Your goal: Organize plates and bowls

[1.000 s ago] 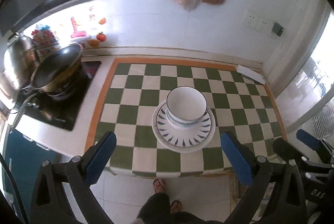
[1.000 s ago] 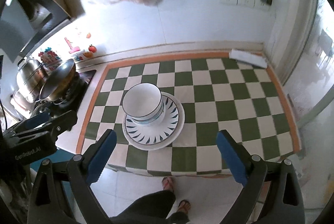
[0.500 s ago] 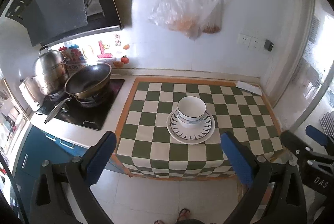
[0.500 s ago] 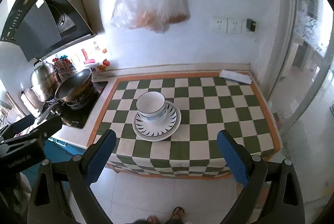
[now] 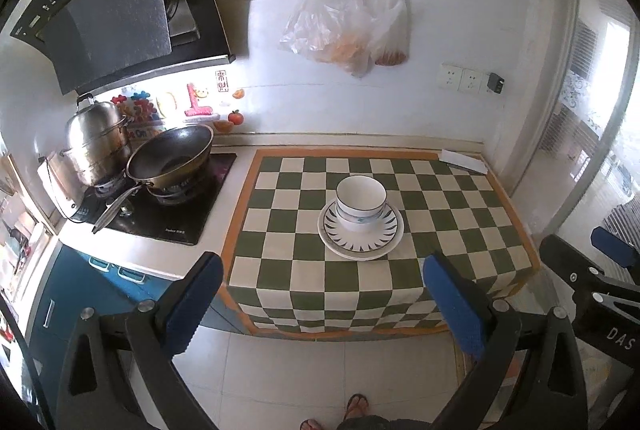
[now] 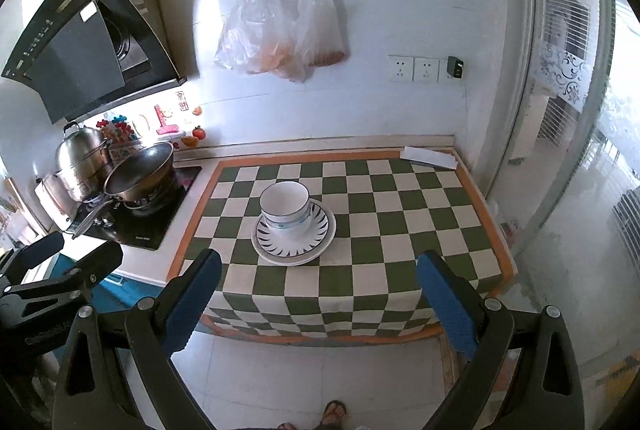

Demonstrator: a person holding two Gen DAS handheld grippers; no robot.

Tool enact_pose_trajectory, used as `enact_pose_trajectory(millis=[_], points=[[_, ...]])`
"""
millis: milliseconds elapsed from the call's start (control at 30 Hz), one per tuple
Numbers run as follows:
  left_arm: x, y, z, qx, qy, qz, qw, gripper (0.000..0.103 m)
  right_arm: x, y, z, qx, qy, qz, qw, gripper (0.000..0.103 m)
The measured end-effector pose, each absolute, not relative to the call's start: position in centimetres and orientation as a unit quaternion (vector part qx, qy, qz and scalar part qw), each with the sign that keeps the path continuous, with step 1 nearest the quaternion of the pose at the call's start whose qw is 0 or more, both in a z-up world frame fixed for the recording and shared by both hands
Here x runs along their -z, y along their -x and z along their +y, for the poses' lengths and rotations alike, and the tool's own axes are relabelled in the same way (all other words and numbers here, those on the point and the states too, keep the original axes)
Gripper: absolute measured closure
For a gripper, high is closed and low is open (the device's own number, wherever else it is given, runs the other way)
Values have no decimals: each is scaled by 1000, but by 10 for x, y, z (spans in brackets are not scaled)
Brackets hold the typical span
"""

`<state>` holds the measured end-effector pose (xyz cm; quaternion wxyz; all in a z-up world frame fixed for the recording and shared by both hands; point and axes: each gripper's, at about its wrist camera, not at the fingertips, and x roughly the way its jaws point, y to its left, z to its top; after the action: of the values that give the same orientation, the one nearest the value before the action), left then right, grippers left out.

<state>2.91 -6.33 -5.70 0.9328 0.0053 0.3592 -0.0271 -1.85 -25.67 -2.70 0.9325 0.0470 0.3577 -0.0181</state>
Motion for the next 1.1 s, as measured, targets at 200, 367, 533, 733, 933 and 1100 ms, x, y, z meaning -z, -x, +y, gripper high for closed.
enact_pose_trajectory(millis=[200, 367, 533, 733, 933, 1100], points=[[55, -25, -60, 31, -3, 360, 933, 0, 27, 27, -250, 21, -49, 358, 932, 3], [54, -21, -58, 33, 1, 361, 932, 0, 27, 30, -248, 20, -47, 359, 932, 3], [56, -17, -56, 31, 2, 366, 930, 0, 30, 35, -247, 24, -51, 364, 930, 3], [57, -16, -56, 30, 4, 367, 930, 0, 33, 36, -250, 28, -52, 368, 928, 3], [60, -15, -54, 35, 3, 370, 928, 0, 34, 33, -253, 28, -51, 368, 928, 3], [61, -15, -55, 38, 2, 375, 926, 0, 36, 33, -253, 26, -54, 375, 925, 3]])
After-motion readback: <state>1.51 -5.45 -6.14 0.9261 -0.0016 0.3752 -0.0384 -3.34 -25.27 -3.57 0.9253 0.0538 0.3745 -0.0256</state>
